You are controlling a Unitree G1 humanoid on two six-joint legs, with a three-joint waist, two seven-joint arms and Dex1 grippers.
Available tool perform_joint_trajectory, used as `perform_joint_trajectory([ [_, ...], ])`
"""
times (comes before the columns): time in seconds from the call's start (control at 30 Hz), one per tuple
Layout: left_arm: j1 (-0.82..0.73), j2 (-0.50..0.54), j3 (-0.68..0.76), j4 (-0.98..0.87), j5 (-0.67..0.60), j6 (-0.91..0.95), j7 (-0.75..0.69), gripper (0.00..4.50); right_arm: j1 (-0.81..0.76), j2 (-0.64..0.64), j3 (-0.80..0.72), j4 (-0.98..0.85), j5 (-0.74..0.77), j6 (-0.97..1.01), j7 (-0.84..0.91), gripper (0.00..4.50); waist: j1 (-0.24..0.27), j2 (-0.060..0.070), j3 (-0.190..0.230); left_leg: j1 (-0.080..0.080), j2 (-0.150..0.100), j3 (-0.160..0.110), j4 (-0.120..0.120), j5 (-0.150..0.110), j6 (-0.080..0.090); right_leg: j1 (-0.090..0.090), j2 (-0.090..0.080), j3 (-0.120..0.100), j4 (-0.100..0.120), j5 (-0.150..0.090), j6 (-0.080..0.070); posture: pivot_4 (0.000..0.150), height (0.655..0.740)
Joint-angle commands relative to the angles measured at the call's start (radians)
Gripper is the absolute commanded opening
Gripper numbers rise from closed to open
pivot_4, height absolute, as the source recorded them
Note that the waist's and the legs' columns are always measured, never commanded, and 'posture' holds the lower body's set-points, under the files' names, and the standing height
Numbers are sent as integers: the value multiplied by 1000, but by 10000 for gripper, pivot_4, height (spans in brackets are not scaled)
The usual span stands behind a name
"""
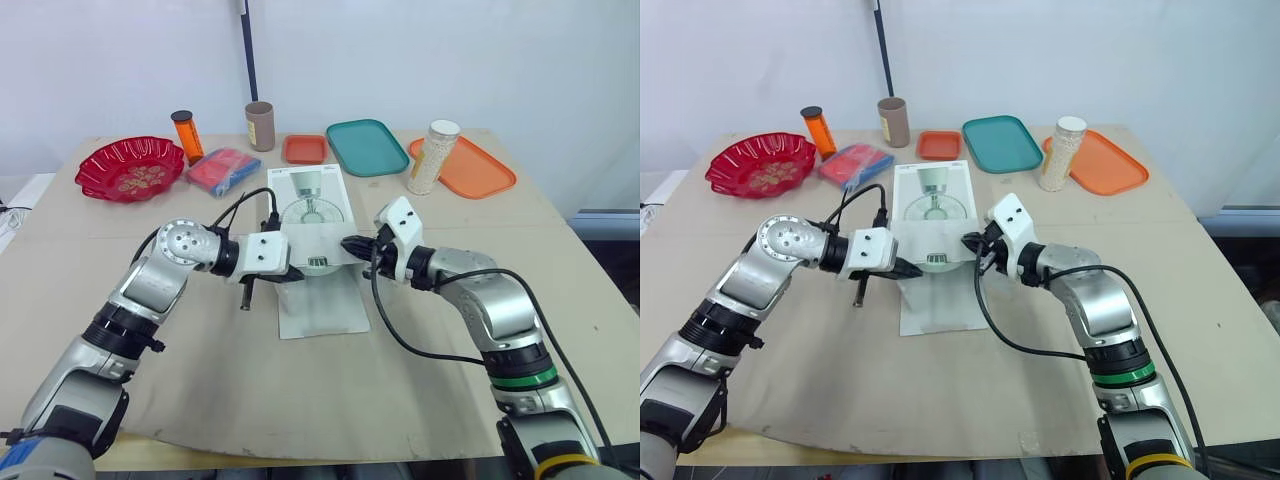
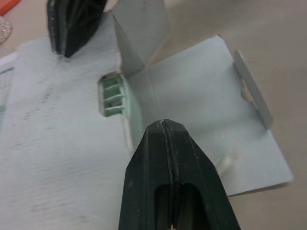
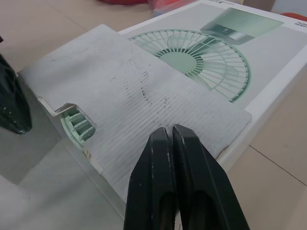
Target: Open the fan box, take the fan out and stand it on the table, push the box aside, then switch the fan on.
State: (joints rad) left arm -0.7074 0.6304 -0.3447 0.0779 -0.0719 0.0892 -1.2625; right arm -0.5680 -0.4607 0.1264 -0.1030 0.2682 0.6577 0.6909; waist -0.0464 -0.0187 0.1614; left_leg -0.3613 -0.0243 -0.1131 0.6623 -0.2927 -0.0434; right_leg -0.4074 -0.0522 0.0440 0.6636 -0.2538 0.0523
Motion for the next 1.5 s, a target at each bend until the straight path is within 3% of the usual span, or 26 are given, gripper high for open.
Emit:
perform_joint_trajectory([
  [0.03,21,57,24,-83,-17,-7,-50,0,22,-2,26,15,-10,34,2,1159,0,0,0,0,0,0,0,0,0,0,0,0,0,0,0,1500,7400],
  [0.33,118,211,66,-121,-1,-8,-77,0,11,5,38,31,-13,28,10,1159,-1,0,0,0,1,0,0,0,0,0,0,0,0,0,0,1500,7400],
  [0.53,103,213,88,-12,51,-29,3,0,8,9,46,40,-15,20,14,1159,-1,0,0,1,1,0,0,0,0,1,1,0,0,0,0,1500,7400],
  [0.9,135,37,148,55,6,40,180,0,3,5,41,36,-10,24,17,1159,-1,-1,0,1,1,0,0,0,1,0,1,0,0,0,0,1500,7400],
  [1.5,258,-109,249,63,-102,127,322,0,10,-3,46,22,-8,36,29,1159,0,-1,-1,1,1,1,0,-1,1,0,0,1,1,0,0,1500,7400],
])
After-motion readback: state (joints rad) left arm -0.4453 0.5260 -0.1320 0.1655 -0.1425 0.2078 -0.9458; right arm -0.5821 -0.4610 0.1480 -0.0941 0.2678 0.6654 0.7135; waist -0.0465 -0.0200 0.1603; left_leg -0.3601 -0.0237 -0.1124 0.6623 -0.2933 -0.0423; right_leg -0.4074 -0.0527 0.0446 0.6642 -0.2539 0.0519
